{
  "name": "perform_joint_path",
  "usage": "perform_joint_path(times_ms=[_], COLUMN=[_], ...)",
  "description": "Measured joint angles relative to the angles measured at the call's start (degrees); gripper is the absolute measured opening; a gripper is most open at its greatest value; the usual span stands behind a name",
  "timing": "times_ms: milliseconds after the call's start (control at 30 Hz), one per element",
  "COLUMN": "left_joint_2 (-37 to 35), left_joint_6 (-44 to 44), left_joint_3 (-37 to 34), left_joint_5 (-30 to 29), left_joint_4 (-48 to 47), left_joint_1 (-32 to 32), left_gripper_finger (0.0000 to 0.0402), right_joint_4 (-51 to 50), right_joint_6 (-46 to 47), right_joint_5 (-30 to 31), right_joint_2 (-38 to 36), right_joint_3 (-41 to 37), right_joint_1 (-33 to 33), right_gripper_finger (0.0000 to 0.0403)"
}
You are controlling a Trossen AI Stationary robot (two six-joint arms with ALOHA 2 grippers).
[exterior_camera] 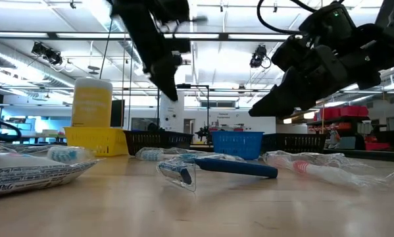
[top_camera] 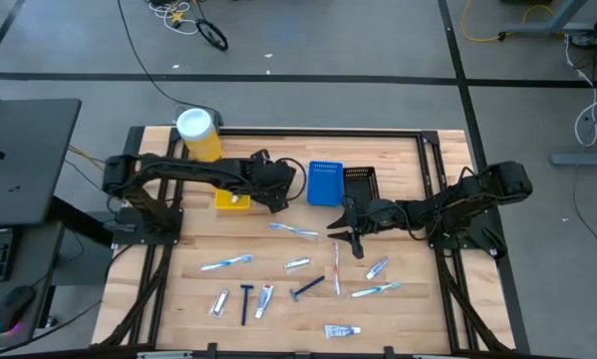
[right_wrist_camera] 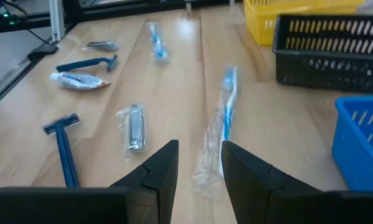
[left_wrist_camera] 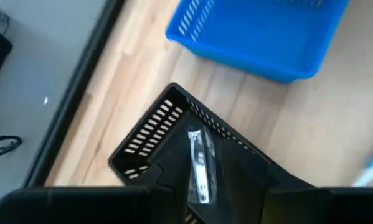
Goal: Pick & Place Travel size toiletries
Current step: Put the blue toothbrush into the blue bin
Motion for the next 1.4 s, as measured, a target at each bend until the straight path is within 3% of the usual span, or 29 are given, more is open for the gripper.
perform_joint_path(times_ms=[133,300,433,667,767,933,1133,1400], left_joint_2=[-6.73,-14.70,-18.63,-20.48,-20.45,-20.47,-20.45,-20.45], left_joint_6=[-3.97,-7.78,-11.47,-11.96,-12.45,-10.03,-3.78,-0.66], left_joint_3=[-0.75,-6.59,-14.48,-26.98,-30.15,-31.47,-31.47,-31.47], left_joint_5=[-1.47,-5.36,-7.97,-7.15,-6.44,-8.31,-7.36,-5.48], left_joint_4=[-3.51,-0.40,7.52,24.37,30.42,35.51,41.87,43.64], left_joint_1=[-3.70,-9.36,-13.29,-15.96,-16.00,-15.31,-13.32,-11.83], left_gripper_finger=[0.0087,0.0083,0.0082,0.0082,0.0083,0.0083,0.0085,0.0085], right_joint_4=[-0.88,1.84,4.62,5.76,6.06,4.93,-1.79,-17.75], right_joint_6=[2.26,3.93,3.85,5.80,5.24,-0.99,-1.91,-0.08], right_joint_5=[-0.02,0.60,4.00,14.30,13.51,7.11,3.04,6.07], right_joint_2=[0.01,0.02,0.02,0.04,0.04,1.29,9.82,19.52], right_joint_3=[0.00,0.00,0.02,1.81,3.69,7.64,15.64,25.72], right_joint_1=[0.00,0.00,0.00,0.28,0.33,0.46,0.66,1.18], right_gripper_finger=[0.0132,0.0132,0.0132,0.0131,0.0131,0.0131,0.0149,0.0178])
